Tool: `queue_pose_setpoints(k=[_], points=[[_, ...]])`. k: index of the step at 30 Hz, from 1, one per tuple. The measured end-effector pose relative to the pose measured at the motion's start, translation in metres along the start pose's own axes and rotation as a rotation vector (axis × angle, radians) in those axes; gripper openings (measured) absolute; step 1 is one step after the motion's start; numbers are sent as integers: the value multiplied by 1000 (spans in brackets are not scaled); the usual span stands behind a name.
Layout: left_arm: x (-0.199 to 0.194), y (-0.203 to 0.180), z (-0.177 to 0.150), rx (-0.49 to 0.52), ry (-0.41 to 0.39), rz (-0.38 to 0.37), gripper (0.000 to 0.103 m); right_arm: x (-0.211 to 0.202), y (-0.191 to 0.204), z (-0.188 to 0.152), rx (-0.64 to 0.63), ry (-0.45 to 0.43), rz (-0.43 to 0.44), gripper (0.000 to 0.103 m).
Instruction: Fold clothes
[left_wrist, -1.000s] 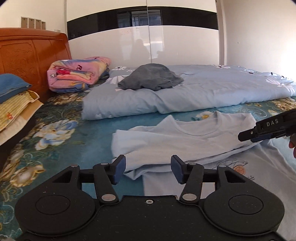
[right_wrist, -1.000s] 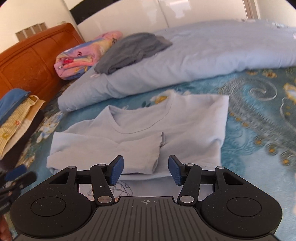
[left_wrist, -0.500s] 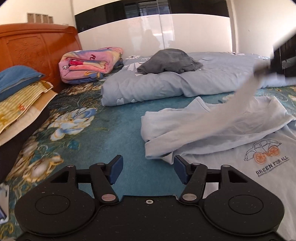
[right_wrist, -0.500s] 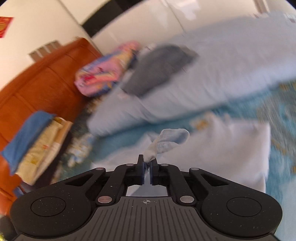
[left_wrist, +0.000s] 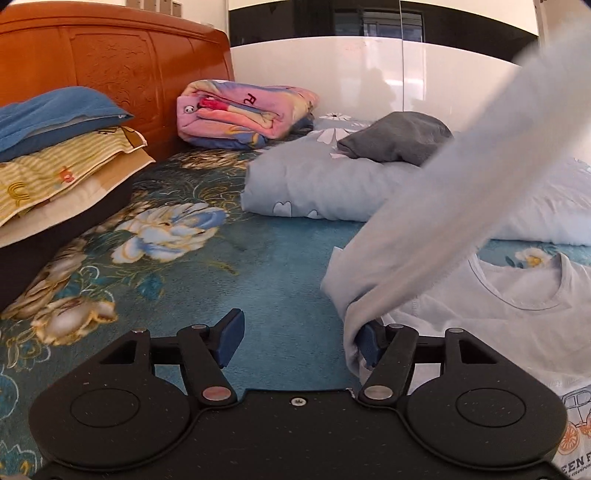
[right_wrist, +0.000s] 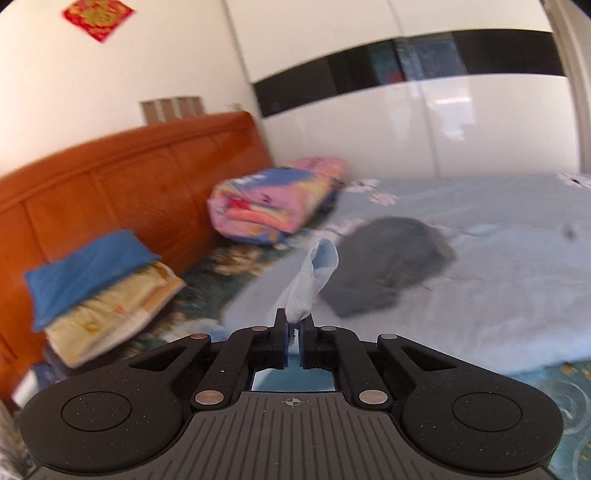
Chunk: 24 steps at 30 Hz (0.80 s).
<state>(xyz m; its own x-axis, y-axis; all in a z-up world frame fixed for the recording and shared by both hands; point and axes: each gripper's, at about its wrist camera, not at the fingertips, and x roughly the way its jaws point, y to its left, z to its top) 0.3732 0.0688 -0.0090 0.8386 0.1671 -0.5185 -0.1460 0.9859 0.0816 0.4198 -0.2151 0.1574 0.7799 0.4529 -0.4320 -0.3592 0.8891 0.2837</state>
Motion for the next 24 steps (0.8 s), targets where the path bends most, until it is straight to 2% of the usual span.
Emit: queue_pose_setpoints(k=[7, 11, 19, 21, 24], points=[[-3, -9, -16, 90, 43, -34, 65, 20, -81, -102, 164, 223, -193, 4], [-4, -8, -22, 125, 62, -64, 65, 26, -104, -144, 241, 300, -220, 4], [-37, 21, -16, 130, 86, -249, 65, 23, -104, -165, 213, 318, -230, 5], [-39, 27, -8, 118, 69, -270, 70, 23, -104, -166, 205, 317, -230, 6], [-24, 27, 13, 44, 59, -286, 72, 24, -102, -165, 193, 316, -235, 6]])
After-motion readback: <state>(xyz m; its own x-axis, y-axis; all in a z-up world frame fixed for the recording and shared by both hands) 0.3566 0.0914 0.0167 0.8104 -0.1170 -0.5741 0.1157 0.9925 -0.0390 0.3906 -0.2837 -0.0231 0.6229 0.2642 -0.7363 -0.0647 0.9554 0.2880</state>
